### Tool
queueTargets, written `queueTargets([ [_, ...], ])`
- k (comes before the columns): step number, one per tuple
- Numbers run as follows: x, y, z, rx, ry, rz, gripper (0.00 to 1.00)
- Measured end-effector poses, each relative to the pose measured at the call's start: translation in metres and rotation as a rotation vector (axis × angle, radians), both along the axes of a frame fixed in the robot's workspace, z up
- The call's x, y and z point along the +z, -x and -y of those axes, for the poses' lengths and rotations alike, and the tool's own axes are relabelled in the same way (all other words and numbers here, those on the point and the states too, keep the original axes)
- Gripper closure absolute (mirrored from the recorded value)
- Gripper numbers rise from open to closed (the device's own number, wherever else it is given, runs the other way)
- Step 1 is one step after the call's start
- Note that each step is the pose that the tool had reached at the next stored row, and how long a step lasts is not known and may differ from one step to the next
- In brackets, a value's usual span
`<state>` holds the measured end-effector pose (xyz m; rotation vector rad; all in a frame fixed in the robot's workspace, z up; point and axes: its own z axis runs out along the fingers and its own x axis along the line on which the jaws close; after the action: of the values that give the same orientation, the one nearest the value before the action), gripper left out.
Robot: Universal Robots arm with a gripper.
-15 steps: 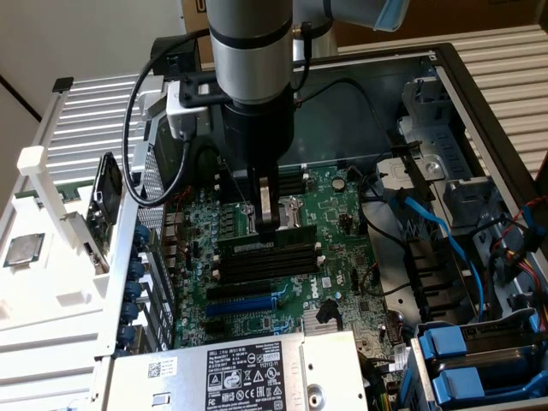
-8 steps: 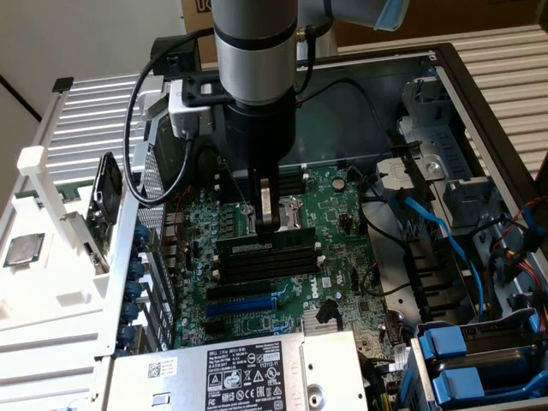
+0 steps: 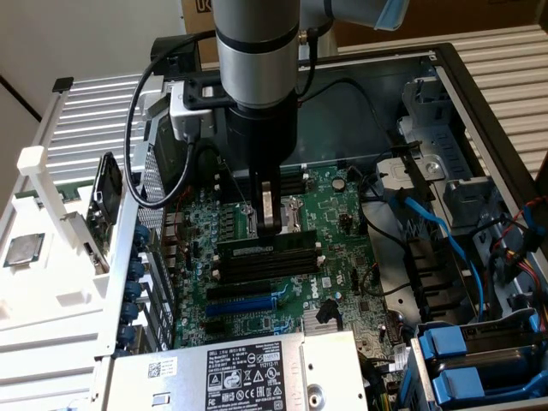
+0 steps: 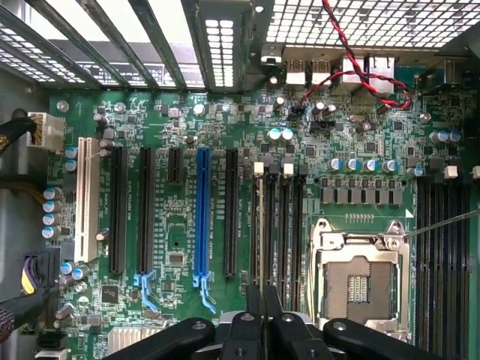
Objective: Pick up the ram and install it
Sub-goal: 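Insert the ram into the slot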
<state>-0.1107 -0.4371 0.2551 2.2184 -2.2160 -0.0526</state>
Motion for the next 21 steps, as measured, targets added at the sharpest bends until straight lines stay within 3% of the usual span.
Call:
queueTargets([
  [14,-0.0034,-0.001,0.0002,-0.013,-0.0003,0.003,0.88],
  [21,-0.0104,0.0,0.0005,-0.013,-0.0002,0.0036,0.88],
])
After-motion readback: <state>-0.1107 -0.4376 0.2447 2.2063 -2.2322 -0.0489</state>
